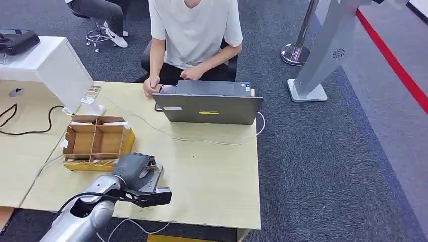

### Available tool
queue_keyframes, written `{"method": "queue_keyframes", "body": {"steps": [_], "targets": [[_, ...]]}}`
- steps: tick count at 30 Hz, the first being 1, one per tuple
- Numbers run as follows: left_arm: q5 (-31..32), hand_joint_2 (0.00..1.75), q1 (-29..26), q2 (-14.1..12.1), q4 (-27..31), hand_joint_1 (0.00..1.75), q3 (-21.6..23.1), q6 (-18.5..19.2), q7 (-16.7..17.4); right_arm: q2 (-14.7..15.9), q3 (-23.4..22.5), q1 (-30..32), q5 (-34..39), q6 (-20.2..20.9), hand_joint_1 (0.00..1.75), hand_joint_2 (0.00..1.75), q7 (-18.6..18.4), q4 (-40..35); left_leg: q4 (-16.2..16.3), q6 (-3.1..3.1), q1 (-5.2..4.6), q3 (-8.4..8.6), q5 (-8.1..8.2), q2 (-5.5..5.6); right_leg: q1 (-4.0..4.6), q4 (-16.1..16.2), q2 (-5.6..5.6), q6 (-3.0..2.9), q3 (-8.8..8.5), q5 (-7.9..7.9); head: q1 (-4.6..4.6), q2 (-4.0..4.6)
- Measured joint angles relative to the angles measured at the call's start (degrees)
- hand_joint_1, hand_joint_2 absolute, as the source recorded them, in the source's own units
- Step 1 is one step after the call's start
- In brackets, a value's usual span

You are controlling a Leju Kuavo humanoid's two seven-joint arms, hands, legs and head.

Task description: Pass the card to the sensor for recognition and then transmit it.

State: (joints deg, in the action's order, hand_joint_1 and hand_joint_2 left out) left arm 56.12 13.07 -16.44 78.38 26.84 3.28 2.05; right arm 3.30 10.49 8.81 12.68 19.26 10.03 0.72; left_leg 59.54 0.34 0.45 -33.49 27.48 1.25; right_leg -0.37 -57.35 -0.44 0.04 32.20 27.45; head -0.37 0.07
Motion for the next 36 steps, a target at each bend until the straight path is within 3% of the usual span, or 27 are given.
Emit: {"method": "queue_keyframes", "body": {"steps": [2,4,5,8,10,11,16,22,27,36], "targets": [[-2.0,1.75,0.3,-0.4,0.0,1.75,0.0,-1.4,-0.4,0.1,0.0,0.1,0.1,0.2,0.0,1.75,0.2,0.0,0.0,-0.01,0.01,-0.01,-0.02,-0.03,0.0,0.0,-0.02,-0.01,0.05,-0.01,-0.02,0.0],[-0.8,1.75,1.1,-0.8,1.5,1.75,-0.1,-6.4,0.0,0.2,0.0,0.3,0.3,0.0,0.0,1.75,0.8,0.0,0.0,0.04,0.03,-0.08,-0.11,0.02,0.01,0.0,0.0,0.03,0.08,-0.04,0.0,0.0],[1.7,1.75,1.9,-0.9,2.6,1.75,-0.2,-9.8,0.9,0.2,0.0,0.3,0.3,-0.3,0.0,1.75,1.1,0.0,0.0,0.09,0.03,-0.13,-0.16,0.06,0.01,0.0,0.07,0.06,0.08,-0.06,0.02,0.0],[15.5,1.75,3.4,-1.4,7.0,1.75,-1.9,-26.4,3.3,0.2,0.2,0.4,-0.4,-0.8,0.0,1.75,2.1,0.1,0.0,0.06,0.02,-0.15,-0.18,0.05,0.01,0.0,0.07,0.05,0.08,-0.08,0.0,0.0],[19.4,1.75,4.6,-2.0,10.0,1.75,-4.1,-32.4,3.1,0.3,0.5,0.6,-1.3,-0.9,0.0,1.75,2.2,0.1,0.0,0.06,0.02,-0.15,-0.18,0.05,0.0,0.0,0.08,0.06,0.08,-0.07,0.0,0.0],[19.8,1.75,5.4,-2.4,11.1,1.75,-5.5,-33.6,2.6,0.5,0.8,0.6,-1.5,-0.8,0.0,1.75,2.2,0.1,0.0,0.06,0.01,-0.14,-0.18,0.04,0.0,0.0,0.06,0.05,0.09,-0.07,0.0,0.0],[23.1,1.75,10.3,-4.5,11.5,1.75,-11.0,-33.4,1.0,1.3,1.5,0.5,-3.2,-0.7,0.0,1.75,2.1,0.1,0.0,0.03,0.04,-0.15,-0.2,0.06,0.01,0.0,0.07,0.05,0.11,-0.07,0.0,0.0],[28.2,1.75,17.7,-5.6,3.6,1.75,-13.2,-30.9,3.2,1.6,2.0,-0.1,-4.1,-0.7,0.0,1.75,1.4,0.1,0.0,0.0,0.04,-0.14,-0.28,0.05,0.01,0.0,0.07,0.01,0.1,-0.14,0.0,0.0],[29.1,1.75,19.0,-5.5,-1.3,1.75,-13.2,-31.2,4.4,1.6,2.0,-0.4,-4.1,-0.9,0.0,1.75,1.2,0.1,0.0,-0.01,0.03,-0.14,-0.28,0.03,0.01,0.0,0.04,0.0,0.11,-0.18,-0.02,0.0],[29.1,1.75,19.3,-5.2,-3.7,1.75,-13.2,-31.2,4.5,1.6,2.1,-0.5,-4.2,-0.9,0.0,1.75,1.2,0.1,0.0,0.0,0.02,-0.17,-0.27,0.03,0.0,0.0,0.05,0.0,0.16,-0.17,0.0,0.0]]}}
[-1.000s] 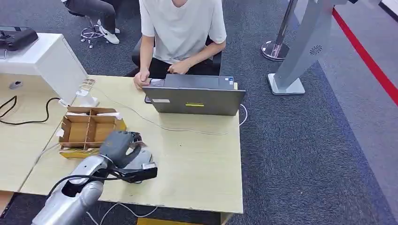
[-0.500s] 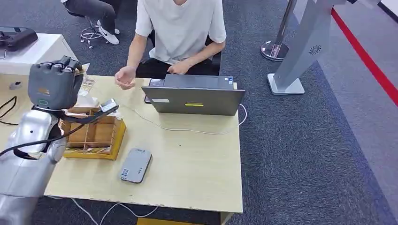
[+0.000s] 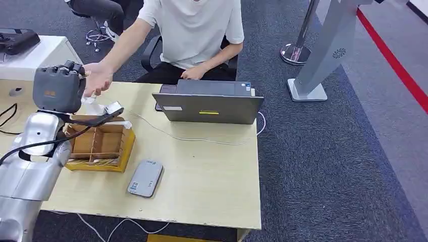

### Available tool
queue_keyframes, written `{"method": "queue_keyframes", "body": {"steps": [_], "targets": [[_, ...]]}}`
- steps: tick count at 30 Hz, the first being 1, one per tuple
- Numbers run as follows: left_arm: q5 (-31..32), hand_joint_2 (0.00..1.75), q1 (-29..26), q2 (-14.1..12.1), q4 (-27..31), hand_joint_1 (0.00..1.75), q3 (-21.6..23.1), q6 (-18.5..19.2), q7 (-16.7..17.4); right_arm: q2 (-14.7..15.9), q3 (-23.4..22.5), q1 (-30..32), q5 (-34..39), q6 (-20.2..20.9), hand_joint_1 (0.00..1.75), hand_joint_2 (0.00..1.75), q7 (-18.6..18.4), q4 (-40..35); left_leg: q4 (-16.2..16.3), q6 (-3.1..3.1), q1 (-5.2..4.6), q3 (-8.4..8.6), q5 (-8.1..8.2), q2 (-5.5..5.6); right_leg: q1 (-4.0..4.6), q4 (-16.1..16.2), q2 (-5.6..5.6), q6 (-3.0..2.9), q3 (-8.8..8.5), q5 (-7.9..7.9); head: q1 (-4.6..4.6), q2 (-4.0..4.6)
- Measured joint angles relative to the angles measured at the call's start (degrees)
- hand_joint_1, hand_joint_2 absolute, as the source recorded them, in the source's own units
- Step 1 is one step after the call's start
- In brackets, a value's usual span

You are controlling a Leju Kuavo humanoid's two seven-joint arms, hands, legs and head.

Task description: Pass the card to the sensor for recognition and then transmit it.

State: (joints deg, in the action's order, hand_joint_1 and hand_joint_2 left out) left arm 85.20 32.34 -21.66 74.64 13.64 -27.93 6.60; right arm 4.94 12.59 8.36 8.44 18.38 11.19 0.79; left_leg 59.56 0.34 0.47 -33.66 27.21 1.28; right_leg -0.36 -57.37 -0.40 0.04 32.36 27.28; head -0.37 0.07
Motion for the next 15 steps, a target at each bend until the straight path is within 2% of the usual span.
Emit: {"method": "queue_keyframes", "body": {"steps": [1,2,15], "targets": [[-0.1,1.75,0.0,0.0,-0.1,1.75,0.0,0.2,0.2,0.0,0.0,0.0,0.0,0.0,0.0,1.75,0.0,0.0,0.0,0.0,0.0,0.0,0.0,0.0,0.0,0.0,0.0,0.0,0.0,0.0,0.0,0.0],[-0.3,1.75,0.1,0.0,-0.2,0.0,0.0,0.3,0.4,0.0,0.0,0.0,0.0,0.0,0.0,1.75,0.0,0.0,0.0,0.0,0.0,0.0,0.0,0.0,0.0,0.0,0.0,0.0,0.0,0.0,0.0,0.0],[-3.3,1.75,-0.1,0.8,-0.7,0.0,0.0,3.6,1.0,0.0,0.0,-0.2,-0.2,-0.4,0.0,1.75,-0.2,0.0,0.0,0.0,0.0,0.0,0.0,-0.01,0.0,0.0,-0.01,0.0,0.01,0.0,-0.02,0.0]]}}
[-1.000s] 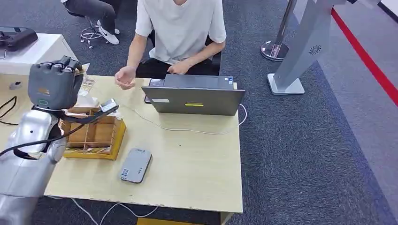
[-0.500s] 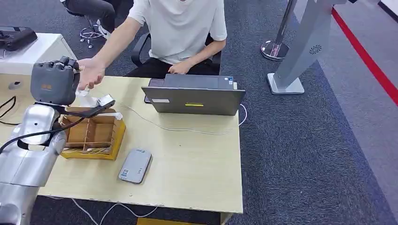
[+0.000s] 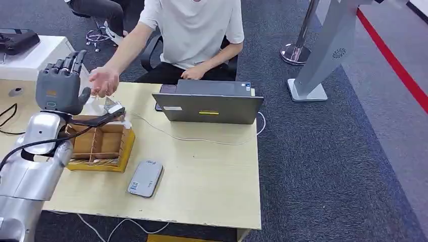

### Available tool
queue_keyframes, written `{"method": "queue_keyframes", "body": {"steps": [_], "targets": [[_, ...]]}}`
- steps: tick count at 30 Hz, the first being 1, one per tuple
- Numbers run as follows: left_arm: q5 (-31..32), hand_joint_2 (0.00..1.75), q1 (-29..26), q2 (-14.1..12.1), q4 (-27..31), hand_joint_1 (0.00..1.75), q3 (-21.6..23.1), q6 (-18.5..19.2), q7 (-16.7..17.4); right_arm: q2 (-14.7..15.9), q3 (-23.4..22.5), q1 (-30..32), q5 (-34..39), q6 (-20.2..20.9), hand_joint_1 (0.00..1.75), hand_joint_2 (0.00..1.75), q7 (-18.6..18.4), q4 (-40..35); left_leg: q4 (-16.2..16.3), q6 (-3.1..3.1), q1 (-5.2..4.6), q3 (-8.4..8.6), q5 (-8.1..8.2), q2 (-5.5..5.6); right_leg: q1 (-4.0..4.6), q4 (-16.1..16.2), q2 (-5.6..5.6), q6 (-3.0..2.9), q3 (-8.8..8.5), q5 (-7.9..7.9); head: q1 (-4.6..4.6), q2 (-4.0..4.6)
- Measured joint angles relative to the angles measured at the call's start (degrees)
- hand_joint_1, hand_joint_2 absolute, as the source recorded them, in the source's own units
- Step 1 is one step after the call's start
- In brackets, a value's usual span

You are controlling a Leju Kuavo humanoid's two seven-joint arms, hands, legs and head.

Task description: Pass the card to the sensor for recognition and then transmit it.

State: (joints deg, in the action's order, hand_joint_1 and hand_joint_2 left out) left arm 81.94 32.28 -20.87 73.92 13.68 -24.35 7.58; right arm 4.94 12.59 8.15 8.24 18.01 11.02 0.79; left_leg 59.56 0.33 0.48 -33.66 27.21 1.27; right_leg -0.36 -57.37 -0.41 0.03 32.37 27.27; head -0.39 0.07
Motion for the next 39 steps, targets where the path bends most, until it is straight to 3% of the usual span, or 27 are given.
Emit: {"method": "queue_keyframes", "body": {"steps": [6,11,16,18,21,22,23,24,26,28,30,34,39], "targets": [[-3.4,1.75,-1.1,0.7,0.5,0.0,0.1,1.9,-0.7,0.0,0.0,0.0,0.3,-0.2,0.0,1.75,0.0,0.0,0.0,0.0,-0.01,-0.01,0.0,0.0,0.0,0.0,0.0,0.0,0.0,0.0,0.02,0.0],[-6.2,1.75,-8.2,0.6,9.0,0.0,0.8,4.4,-1.5,-0.7,-0.7,0.2,1.4,-0.6,0.0,1.75,0.1,0.0,0.0,0.01,-0.01,-0.06,0.02,-0.06,-0.01,0.0,-0.11,0.01,0.08,0.02,0.02,0.0],[-7.2,1.75,-11.1,0.4,12.8,0.0,0.9,4.6,-1.9,-1.0,-0.9,0.2,1.9,-0.6,0.0,1.75,0.1,0.0,0.0,0.02,0.0,-0.13,0.02,-0.05,0.0,0.0,-0.08,0.02,0.09,0.04,0.02,0.0],[-8.2,1.75,-14.8,-0.6,16.5,0.0,1.0,4.3,-3.3,-1.2,-1.3,0.3,3.1,-0.6,0.0,1.75,0.2,0.0,-0.1,-0.11,-0.02,-0.05,0.12,-0.19,-0.01,0.0,-0.22,-0.01,0.06,0.04,0.0,0.0],[-7.8,1.75,-24.8,-3.0,23.9,0.0,1.2,2.2,-4.2,-2.1,-1.9,0.9,4.7,-1.4,0.0,1.75,0.7,0.0,-0.1,-0.09,0.0,0.05,0.26,-0.52,-0.01,0.0,-0.61,-0.03,0.09,0.07,-0.04,0.0],[-7.1,1.75,-28.3,-3.7,26.3,0.0,1.2,1.2,-4.2,-2.4,-2.1,0.9,3.6,-3.1,0.0,1.75,1.7,0.0,-0.1,-0.11,0.01,0.03,0.29,-0.58,0.0,0.0,-0.65,-0.07,0.12,0.12,-0.02,0.0],[-5.7,1.75,-32.0,-4.3,28.6,0.0,1.3,0.8,-3.3,-4.9,-1.3,-0.9,-0.3,-7.6,0.0,1.75,0.2,-0.1,-0.1,-0.11,0.04,0.04,0.29,-0.65,0.02,0.0,-0.73,-0.09,0.19,0.13,-0.07,0.0],[-4.2,1.75,-34.5,-4.8,30.2,0.0,1.8,0.9,-2.2,-6.9,0.4,-2.5,-4.6,-14.1,0.0,1.75,-3.7,0.0,-0.1,-0.16,0.26,-0.02,0.25,-0.66,0.17,0.0,-0.77,-0.14,0.27,0.09,-0.13,0.0],[-2.1,1.75,-38.3,-5.2,32.8,0.0,3.3,2.2,-0.1,-10.7,4.9,-4.8,-9.6,-32.8,0.0,1.75,-11.7,-2.4,-0.1,-0.23,0.24,-0.15,0.26,-0.65,0.2,0.0,-0.76,-0.25,0.32,0.12,0.2,0.0],[-2.3,1.75,-41.9,-6.9,34.8,0.0,3.6,5.2,2.2,-13.4,7.5,-6.7,-10.3,-42.6,0.0,1.75,-14.5,-4.4,-0.1,-0.28,0.19,0.01,0.26,-0.65,0.17,0.0,-0.76,-0.31,0.4,0.15,0.13,0.0],[-3.3,1.75,-43.9,-8.8,35.8,0.0,3.7,6.6,3.4,-14.9,8.7,-7.8,-10.5,-42.5,0.0,1.75,-15.4,-5.4,-0.2,-0.31,0.2,0.06,0.15,-0.24,0.18,0.0,-0.42,-0.27,0.19,0.26,-0.42,0.0],[-5.7,1.75,-48.1,-11.8,37.0,0.0,3.7,7.9,3.9,-15.5,10.5,-7.6,-10.4,-40.4,0.0,1.75,-14.8,-7.3,-0.2,-0.43,0.21,-0.08,0.05,-0.02,0.2,-0.1,-0.17,-0.42,0.19,0.22,0.04,0.0],[-5.7,1.75,-47.6,-11.9,36.0,0.0,3.5,9.0,5.1,-15.5,11.1,-7.8,-10.4,-40.4,0.0,1.75,-14.4,-8.2,-0.2,-0.44,0.22,-0.05,0.06,-0.03,0.2,-0.1,-0.14,-0.42,0.16,0.22,-0.09,0.0]]}}
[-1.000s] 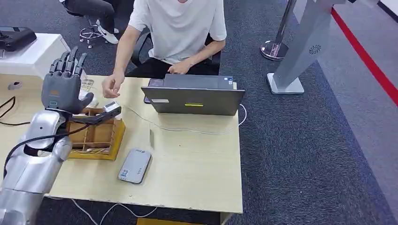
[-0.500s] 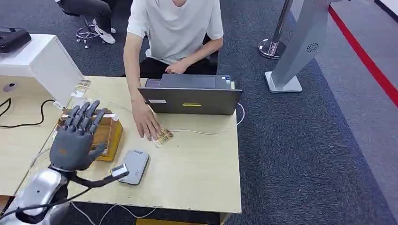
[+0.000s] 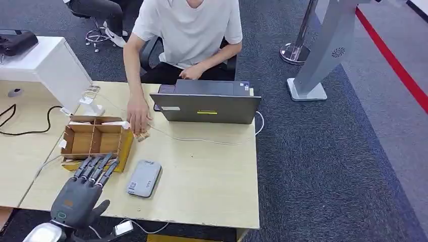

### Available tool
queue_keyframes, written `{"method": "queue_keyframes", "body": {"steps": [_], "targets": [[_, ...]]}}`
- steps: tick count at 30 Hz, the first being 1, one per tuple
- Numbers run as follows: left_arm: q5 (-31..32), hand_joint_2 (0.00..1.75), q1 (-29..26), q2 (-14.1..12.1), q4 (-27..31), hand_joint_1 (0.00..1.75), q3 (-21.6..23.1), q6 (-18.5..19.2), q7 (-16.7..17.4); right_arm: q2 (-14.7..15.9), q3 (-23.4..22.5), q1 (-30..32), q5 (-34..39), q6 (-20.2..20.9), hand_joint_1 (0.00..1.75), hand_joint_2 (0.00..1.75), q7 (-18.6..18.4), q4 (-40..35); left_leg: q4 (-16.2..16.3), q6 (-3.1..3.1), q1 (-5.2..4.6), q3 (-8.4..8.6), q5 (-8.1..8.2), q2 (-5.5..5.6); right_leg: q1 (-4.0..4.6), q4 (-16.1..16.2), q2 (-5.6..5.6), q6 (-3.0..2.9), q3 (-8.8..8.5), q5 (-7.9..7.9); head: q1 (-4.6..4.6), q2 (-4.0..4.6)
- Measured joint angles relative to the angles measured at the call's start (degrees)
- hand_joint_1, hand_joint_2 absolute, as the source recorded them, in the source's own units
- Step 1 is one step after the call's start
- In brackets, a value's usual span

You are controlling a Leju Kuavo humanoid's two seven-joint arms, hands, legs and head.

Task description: Pass the card to the sensor for recognition and then transmit it.

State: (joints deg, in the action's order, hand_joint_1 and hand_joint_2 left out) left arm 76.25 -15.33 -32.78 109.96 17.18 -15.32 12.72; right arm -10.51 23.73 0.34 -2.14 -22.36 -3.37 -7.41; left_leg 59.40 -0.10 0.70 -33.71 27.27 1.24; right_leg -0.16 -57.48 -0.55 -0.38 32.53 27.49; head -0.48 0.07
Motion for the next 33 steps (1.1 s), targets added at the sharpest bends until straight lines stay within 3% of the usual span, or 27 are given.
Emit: {"method": "queue_keyframes", "body": {"steps": [5,16,25,33], "targets": [[1.2,1.75,2.9,2.6,-4.0,0.0,-0.3,0.4,0.0,0.0,0.8,-0.1,-0.4,0.0,0.0,1.75,0.0,0.0,0.0,-0.01,0.0,0.0,-0.02,0.05,0.0,0.0,0.04,-0.02,-0.03,-0.05,0.0,0.0],[3.1,1.75,5.1,5.3,-7.1,0.0,-0.7,0.4,0.0,0.0,1.1,-0.2,-1.0,0.1,0.0,1.75,-0.1,0.0,0.0,-0.01,0.0,-0.01,-0.02,0.05,0.0,0.0,0.05,-0.03,0.01,-0.06,0.0,0.0],[7.4,1.75,14.2,11.3,-18.5,0.0,-3.2,-1.8,1.5,0.0,2.7,-0.5,-3.1,0.2,0.0,1.75,-1.7,0.0,0.0,-0.03,0.0,0.01,-0.1,0.06,0.0,0.0,0.04,-0.03,0.0,-0.18,0.0,0.0],[7.5,1.75,21.2,14.1,-26.5,0.0,-6.2,-2.4,1.6,0.0,3.9,-0.6,-4.0,0.3,0.0,1.75,-2.7,-0.3,0.0,-0.03,0.01,0.0,-0.1,0.04,0.01,0.0,-0.03,-0.03,0.01,-0.2,0.0,0.0]]}}
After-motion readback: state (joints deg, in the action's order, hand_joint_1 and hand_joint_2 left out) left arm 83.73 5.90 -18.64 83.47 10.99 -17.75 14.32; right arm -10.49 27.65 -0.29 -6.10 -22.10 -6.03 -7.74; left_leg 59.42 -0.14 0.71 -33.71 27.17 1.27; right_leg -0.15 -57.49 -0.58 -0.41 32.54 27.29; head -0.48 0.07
